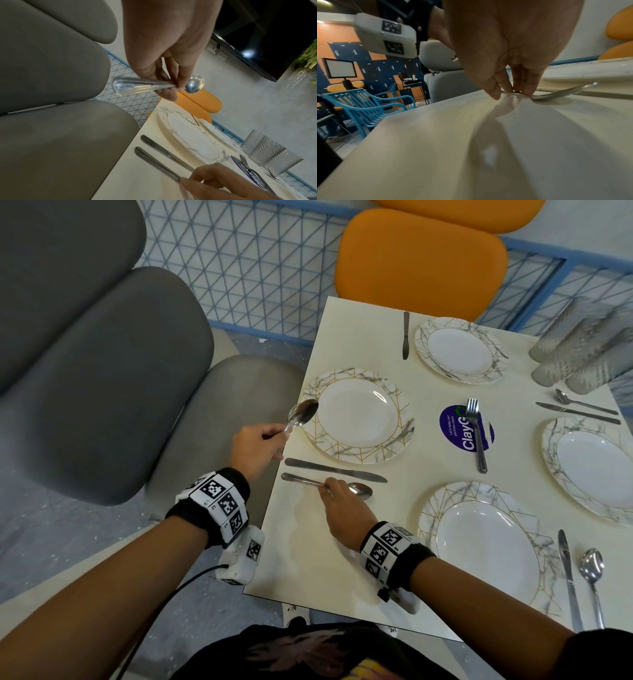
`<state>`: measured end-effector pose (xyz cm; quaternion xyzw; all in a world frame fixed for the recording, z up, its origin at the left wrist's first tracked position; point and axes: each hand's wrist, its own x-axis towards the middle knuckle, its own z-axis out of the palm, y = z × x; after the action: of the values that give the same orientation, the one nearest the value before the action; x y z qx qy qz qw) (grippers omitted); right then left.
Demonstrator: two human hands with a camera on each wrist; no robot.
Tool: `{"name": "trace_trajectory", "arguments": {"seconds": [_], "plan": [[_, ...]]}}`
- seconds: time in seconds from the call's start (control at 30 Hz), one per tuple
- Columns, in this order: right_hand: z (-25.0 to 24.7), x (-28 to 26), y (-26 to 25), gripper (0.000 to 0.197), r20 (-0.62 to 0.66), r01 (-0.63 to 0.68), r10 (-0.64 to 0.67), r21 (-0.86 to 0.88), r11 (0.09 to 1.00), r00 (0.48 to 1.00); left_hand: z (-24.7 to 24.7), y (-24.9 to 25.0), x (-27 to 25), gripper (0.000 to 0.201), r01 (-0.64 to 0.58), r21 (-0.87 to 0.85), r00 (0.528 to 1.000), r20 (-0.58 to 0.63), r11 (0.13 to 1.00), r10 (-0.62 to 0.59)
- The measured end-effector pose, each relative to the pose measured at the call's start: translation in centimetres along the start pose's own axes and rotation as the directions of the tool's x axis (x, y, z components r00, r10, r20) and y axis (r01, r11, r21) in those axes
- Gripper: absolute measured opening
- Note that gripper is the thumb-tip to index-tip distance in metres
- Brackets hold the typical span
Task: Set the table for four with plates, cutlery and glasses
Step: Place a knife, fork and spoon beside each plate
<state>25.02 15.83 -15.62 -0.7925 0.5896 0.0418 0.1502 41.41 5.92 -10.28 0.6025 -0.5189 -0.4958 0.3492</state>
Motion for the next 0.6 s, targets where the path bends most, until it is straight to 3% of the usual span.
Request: {"name": "trace_trajectory", "arguments": {"seconds": [0.6], "plan": [[0.43,0.2,-0.03,0.05,-0.044,-0.023,0.026,0.053,0.998,0.999,0.3,-0.08,0.73,0.018,-0.021,0.09,1.0,0.012,0.996,0.02]]}}
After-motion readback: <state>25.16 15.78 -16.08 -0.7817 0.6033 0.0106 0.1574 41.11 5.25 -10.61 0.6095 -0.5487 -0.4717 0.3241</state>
